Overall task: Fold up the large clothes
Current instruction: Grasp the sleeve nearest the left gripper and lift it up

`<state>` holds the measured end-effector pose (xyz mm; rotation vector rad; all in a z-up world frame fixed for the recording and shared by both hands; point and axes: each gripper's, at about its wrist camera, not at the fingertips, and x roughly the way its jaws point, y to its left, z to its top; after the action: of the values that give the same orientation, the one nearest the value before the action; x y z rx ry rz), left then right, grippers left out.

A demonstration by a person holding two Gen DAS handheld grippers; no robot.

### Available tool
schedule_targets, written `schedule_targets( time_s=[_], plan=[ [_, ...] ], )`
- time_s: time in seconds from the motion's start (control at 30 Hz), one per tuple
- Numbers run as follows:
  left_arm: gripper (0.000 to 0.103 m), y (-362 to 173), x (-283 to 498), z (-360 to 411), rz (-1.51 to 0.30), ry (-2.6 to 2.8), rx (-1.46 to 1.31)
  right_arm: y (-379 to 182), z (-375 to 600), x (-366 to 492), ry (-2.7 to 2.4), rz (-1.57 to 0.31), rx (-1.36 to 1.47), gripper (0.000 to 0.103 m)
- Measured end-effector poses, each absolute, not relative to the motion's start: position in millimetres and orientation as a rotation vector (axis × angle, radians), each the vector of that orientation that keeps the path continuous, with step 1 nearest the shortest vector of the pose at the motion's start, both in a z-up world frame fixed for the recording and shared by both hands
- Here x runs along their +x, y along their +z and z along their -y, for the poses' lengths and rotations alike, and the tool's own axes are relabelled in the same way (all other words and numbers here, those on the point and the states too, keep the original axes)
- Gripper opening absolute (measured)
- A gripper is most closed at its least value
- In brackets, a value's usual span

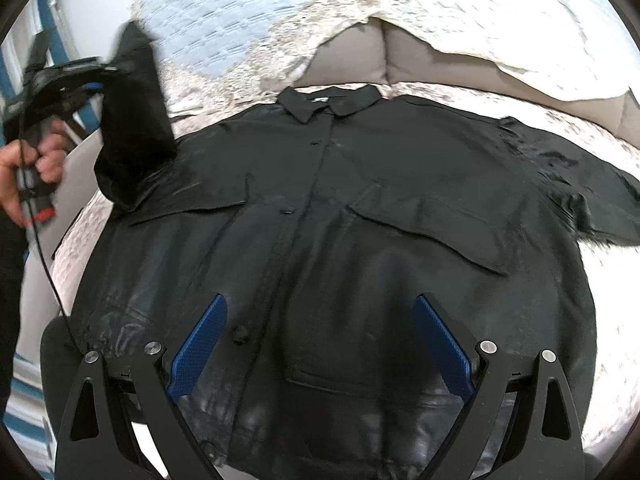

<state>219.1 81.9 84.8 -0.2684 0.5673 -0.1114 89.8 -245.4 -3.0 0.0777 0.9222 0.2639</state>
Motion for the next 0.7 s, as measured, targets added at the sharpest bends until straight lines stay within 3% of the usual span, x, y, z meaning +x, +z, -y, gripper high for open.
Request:
schedule_targets(
  time_s=[0.27, 0.33, 0.43, 0.5, 0.53, 0.7],
  plan=[
    [0.014, -33.8, 263.3, 16.2, -0.967, -0.297, -0.25, -5.2, 274.9, 90.5, 0.22, -0.941, 0.135, 0.094],
    [0.018, -31.1, 239.4, 15.5, -0.959, -0.319, -0.25, -5.2, 276.7, 93.3, 0.224, -0.945, 0.142, 0.094],
    [0.031, -9.5, 221.4, -9.3, -0.894, -0.335, -0.262, -3.2, 274.3, 104.3, 0.245, -0.942, 0.156, 0.094],
    [0.055, 6.8, 216.4, -33.7, -0.83, -0.305, -0.275, 0.0, 269.7, 115.6, 0.27, -0.937, 0.182, 0.094],
    [0.059, 14.4, 212.8, -49.0, -0.796, -0.268, -0.283, 2.4, 266.9, 123.8, 0.282, -0.932, 0.194, 0.094],
    [0.061, 10.7, 215.2, -123.0, -0.777, -0.068, -0.306, 16.0, 247.4, 166.9, 0.351, -0.897, 0.234, 0.094]
  ],
)
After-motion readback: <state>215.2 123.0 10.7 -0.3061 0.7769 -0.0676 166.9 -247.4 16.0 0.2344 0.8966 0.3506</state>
